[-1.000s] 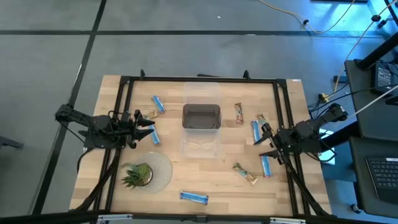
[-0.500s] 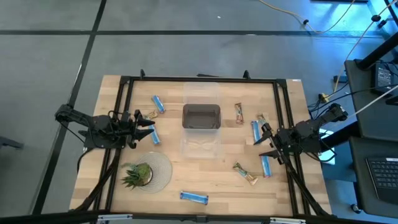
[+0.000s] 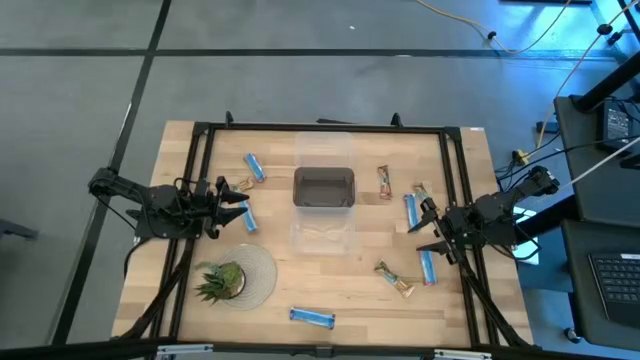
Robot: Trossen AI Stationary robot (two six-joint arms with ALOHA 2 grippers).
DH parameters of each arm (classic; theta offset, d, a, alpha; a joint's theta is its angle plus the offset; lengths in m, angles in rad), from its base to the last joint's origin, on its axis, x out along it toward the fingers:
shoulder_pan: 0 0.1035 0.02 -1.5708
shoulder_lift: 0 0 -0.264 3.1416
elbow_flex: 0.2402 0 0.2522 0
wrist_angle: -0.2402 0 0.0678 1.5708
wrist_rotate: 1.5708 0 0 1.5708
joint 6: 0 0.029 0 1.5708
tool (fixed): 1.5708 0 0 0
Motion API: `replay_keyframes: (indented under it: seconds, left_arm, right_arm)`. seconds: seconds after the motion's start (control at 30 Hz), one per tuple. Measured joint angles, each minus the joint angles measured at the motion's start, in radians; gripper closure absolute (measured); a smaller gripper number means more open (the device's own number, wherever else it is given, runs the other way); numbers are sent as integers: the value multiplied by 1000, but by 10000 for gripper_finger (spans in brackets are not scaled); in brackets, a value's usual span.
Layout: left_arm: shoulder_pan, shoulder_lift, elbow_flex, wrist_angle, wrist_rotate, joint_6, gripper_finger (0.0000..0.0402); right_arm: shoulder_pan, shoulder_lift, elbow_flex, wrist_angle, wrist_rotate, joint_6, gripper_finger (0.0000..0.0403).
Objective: Pick and place Granola Bars by type
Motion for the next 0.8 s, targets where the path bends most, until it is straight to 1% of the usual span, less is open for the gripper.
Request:
replay_keyframes:
  seconds: [0.2,0.3,0.37,0.47,0.53,0.6,0.67,0.7,0.8]
  left_arm:
    - [0,0,0,0,0,0,210]
    - [0,0,0,0,0,0,210]
    - [0,0,0,0,0,0,210]
    - [0,0,0,0,0,0,210]
    - [0,0,0,0,0,0,210]
    - [0,0,0,0,0,0,210]
    - [0,0,0,0,0,0,210]
    - [0,0,0,0,0,0,210]
    - [0,0,0,0,0,0,210]
  right_arm:
    - [-1,1,0,2,25,-13,164]
    - [-1,2,0,6,41,-106,164]
    - [-1,2,0,18,132,-149,164]
    - [-1,2,0,37,361,-156,164]
    - [-1,2,0,39,533,-90,164]
    - [-1,2,0,39,669,7,164]
    - [-1,2,0,39,749,81,164]
    - [-1,2,0,39,770,104,164]
    - [-1,2,0,39,776,135,164]
